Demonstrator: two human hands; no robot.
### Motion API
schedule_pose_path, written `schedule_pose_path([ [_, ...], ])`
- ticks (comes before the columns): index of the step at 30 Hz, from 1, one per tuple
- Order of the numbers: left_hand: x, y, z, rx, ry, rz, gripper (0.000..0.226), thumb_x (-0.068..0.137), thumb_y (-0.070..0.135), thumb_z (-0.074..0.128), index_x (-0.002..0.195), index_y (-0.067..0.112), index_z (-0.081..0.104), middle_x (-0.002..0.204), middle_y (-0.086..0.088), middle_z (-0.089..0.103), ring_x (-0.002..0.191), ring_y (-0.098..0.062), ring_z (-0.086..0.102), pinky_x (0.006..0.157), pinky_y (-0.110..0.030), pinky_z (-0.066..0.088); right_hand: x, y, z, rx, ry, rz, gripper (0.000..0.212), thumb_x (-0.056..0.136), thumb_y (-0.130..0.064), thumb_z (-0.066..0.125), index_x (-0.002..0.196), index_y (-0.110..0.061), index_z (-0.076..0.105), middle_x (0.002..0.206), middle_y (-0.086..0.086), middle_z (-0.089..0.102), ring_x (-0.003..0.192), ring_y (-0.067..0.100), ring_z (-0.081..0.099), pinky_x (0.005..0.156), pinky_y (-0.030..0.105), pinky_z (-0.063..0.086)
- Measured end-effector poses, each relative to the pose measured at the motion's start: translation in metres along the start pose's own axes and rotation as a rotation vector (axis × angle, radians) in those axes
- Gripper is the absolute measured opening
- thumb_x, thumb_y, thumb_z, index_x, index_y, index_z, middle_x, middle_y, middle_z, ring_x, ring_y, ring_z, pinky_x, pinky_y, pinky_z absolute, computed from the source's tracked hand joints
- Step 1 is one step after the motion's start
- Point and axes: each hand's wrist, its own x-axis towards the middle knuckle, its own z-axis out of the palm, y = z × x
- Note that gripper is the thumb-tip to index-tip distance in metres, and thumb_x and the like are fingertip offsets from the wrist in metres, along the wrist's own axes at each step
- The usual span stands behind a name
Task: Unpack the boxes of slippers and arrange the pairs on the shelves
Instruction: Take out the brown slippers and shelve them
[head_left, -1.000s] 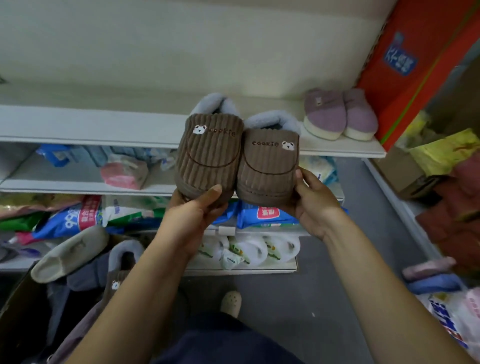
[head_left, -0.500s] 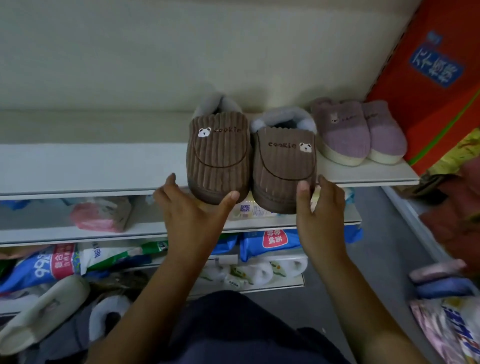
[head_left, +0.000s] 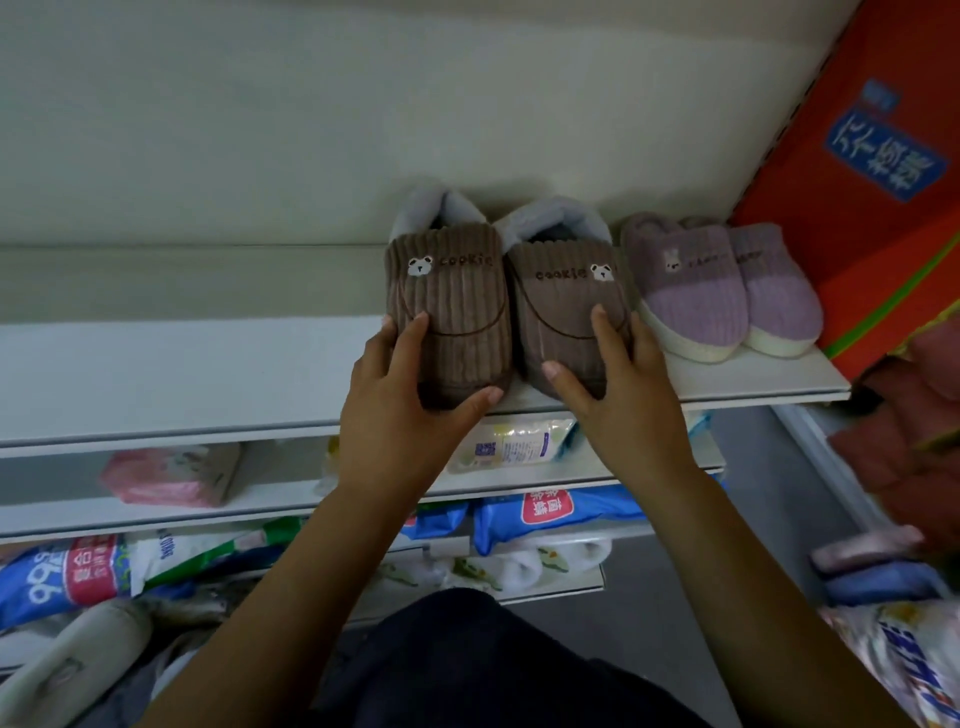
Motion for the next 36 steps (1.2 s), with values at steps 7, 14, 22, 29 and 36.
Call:
schedule_pose_path([
  [7, 0.012, 0.007, 0.015, 0.033, 0.025, 0.038, 0.099, 0.071, 0.078, 0.069, 0.151, 0.028, 0.037, 0.157, -0.003, 0.039, 0.137, -0.024, 0.046, 0.106, -0.044, 0.047, 0.016, 0.001, 0.007, 0.012, 0.026, 0.021, 0.075, 0.092, -0.061, 0.054, 0.156, -0.032, 0.031, 0.165, 0.015, 0.013, 0.151, 0.033, 0.017, 0.119, 0.042, 0.027],
  [14, 0.007, 0.002, 0.018, -0.005, 0.059, 0.049, 0.097, 0.073, 0.072, 0.073, 0.151, 0.026, 0.040, 0.157, -0.003, 0.039, 0.139, -0.023, 0.046, 0.106, -0.043, 0.048, 0.021, 0.000, 0.007, 0.074, 0.007, 0.034, 0.081, 0.086, -0.063, 0.062, 0.155, -0.032, 0.032, 0.165, 0.014, 0.012, 0.153, 0.030, 0.014, 0.121, 0.040, 0.024],
  [22, 0.008, 0.001, 0.018, -0.003, 0.059, 0.056, 0.097, 0.073, 0.071, 0.073, 0.151, 0.025, 0.039, 0.158, -0.004, 0.036, 0.139, -0.023, 0.045, 0.103, -0.044, 0.051, 0.018, 0.002, 0.006, 0.048, 0.005, 0.001, 0.083, 0.085, -0.066, 0.060, 0.155, -0.032, 0.033, 0.166, 0.013, 0.012, 0.152, 0.030, 0.019, 0.120, 0.044, 0.030],
  [29, 0.004, 0.004, 0.019, 0.002, 0.019, 0.032, 0.097, 0.076, 0.072, 0.068, 0.154, 0.026, 0.032, 0.163, -0.006, 0.028, 0.145, -0.027, 0.037, 0.107, -0.047, 0.047, 0.014, -0.001, 0.009, 0.027, -0.010, 0.014, 0.085, 0.086, -0.070, 0.055, 0.157, -0.035, 0.026, 0.167, 0.010, 0.003, 0.153, 0.029, 0.013, 0.119, 0.044, 0.031],
  [36, -0.019, 0.000, -0.002, 0.024, -0.020, 0.050, 0.081, 0.085, 0.054, 0.071, 0.153, 0.022, 0.040, 0.165, -0.010, 0.026, 0.148, -0.030, 0.031, 0.115, -0.053, 0.039, -0.010, 0.002, -0.005, 0.042, 0.052, -0.023, 0.078, 0.089, -0.062, 0.059, 0.154, -0.024, 0.036, 0.166, 0.006, 0.018, 0.150, 0.026, 0.024, 0.114, 0.042, 0.035],
])
